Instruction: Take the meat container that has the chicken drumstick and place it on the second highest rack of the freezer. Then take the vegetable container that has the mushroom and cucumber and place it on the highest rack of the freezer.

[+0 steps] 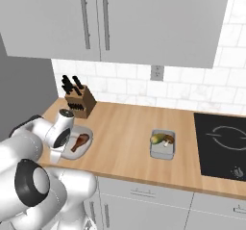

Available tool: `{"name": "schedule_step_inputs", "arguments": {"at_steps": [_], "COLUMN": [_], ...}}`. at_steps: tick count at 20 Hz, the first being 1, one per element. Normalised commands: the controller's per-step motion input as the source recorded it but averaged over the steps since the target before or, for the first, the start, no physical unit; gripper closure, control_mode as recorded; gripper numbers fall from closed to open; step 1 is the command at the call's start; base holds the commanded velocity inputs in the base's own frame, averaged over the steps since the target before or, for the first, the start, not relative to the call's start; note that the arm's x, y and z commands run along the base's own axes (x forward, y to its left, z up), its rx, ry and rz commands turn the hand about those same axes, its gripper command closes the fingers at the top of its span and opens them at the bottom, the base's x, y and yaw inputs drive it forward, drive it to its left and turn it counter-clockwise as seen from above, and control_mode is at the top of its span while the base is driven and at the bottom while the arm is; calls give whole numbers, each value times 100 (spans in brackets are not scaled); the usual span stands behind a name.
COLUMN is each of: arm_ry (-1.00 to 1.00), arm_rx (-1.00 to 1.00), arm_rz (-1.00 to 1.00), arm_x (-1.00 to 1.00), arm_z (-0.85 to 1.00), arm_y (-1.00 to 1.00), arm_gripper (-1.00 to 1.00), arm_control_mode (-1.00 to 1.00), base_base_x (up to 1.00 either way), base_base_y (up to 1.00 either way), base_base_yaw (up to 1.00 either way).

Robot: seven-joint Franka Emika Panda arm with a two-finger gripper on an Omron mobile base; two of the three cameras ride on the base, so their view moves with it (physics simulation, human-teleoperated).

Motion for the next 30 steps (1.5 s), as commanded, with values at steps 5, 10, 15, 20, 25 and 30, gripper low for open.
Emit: {"name": "schedule_step_inputs", "arguments": {"at_steps": [5,10,15,20,25,30], "arm_ry": [0,0,0,-3,-10,-13], "arm_rx": [8,5,-11,-8,-9,-3], "arm_rz": [-12,-3,17,40,46,40], "arm_x": [-55,-29,-19,-29,-13,-58], "arm_z": [-14,7,47,86,100,100], "arm_y": [-1,-12,-30,-30,-34,-35], "arm_gripper": [100,100,100,100,100,100], "arm_control_mode": [-100,-100,-100,-100,-100,-100], "base_base_x": [0,0,0,0,0,0], "base_base_y": [0,0,0,0,0,0], "base_base_yaw": [0,0,0,0,0,0]}}
